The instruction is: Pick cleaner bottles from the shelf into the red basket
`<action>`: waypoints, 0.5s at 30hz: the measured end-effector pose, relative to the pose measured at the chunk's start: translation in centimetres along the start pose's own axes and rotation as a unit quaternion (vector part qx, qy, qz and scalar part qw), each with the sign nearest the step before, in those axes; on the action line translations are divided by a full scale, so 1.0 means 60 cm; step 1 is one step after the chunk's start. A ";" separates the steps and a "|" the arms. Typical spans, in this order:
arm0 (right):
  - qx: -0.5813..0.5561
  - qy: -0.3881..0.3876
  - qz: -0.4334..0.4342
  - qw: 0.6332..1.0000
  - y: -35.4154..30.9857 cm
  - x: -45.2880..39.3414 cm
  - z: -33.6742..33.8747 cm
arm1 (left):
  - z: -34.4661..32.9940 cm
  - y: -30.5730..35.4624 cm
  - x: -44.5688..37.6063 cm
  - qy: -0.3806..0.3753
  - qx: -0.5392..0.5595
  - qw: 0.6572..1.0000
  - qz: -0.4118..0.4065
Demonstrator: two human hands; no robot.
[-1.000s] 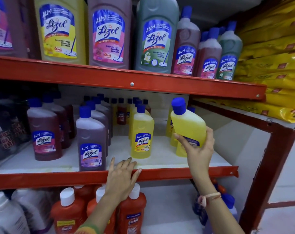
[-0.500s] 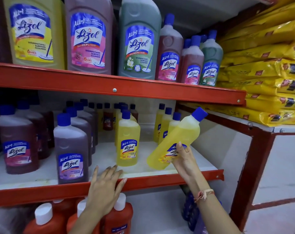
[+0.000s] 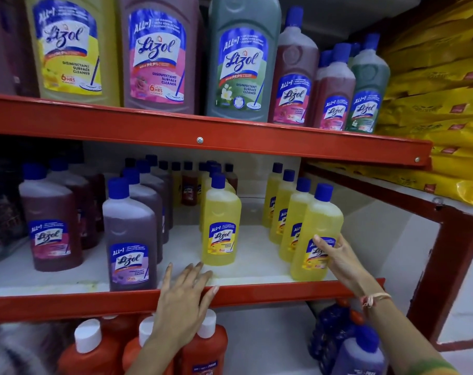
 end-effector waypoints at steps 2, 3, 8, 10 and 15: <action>0.005 0.001 -0.008 1.000 0.013 -0.003 0.005 | -0.002 -0.001 0.000 -0.004 -0.003 1.000 0.001; 0.002 0.002 -0.012 1.000 0.017 -0.003 0.006 | -0.002 0.000 0.000 -0.006 -0.005 1.000 0.001; 0.008 -0.019 -0.013 1.000 0.018 -0.012 0.004 | 0.000 0.001 -0.001 -0.009 -0.011 1.000 0.000; 0.013 -0.023 -0.016 1.000 0.019 -0.011 0.005 | -0.002 0.000 0.001 -0.023 -0.008 1.000 0.002; 0.043 0.096 0.068 0.992 -0.022 -0.002 0.017 | 0.017 0.007 0.001 0.028 0.063 0.998 -0.010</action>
Point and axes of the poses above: each hand's wrist, its own x-axis away from the middle knuckle, its own z-axis out of the back of the hand, y = z × x, the point moved 6 cm from there along -x, towards the middle knuckle, and after that the axes turned 10 degrees about y, right-handed, at the moved point
